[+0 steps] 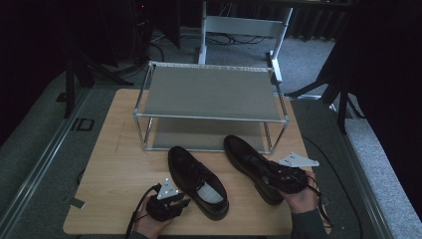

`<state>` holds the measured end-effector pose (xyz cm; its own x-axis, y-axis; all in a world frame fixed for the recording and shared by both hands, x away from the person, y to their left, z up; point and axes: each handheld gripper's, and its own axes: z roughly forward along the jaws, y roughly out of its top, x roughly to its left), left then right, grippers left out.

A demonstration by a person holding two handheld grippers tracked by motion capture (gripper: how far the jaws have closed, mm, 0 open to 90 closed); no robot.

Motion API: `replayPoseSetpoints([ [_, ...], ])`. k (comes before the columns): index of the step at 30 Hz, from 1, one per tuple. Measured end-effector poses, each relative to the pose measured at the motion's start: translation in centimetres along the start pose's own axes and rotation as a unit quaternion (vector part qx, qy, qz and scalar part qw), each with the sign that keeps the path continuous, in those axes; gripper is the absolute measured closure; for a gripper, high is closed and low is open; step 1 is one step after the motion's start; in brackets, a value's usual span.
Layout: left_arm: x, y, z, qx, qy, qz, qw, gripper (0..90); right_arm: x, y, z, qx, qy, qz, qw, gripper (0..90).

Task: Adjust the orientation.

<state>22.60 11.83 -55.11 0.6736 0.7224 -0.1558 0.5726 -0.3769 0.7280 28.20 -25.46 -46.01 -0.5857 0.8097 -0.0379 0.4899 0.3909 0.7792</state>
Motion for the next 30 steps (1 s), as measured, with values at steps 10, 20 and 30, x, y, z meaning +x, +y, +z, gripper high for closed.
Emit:
replayPoseSetpoints([
  [10,1.4,0.2,-1.5,-0.025,0.023,-0.014,0.9993,64.0,2.2,1.0,0.4,-0.013,0.015,-0.032,0.9993,59.1],
  [20,1.7,0.1,-1.8,-0.024,0.029,-0.019,0.9991,62.9,5.5,1.9,2.5,-0.001,0.059,-0.057,0.9966,60.2],
  [30,1.8,0.1,-1.8,-0.023,0.033,-0.018,0.9990,62.4,7.5,2.0,4.0,0.013,0.102,-0.049,0.9935,61.2],
])
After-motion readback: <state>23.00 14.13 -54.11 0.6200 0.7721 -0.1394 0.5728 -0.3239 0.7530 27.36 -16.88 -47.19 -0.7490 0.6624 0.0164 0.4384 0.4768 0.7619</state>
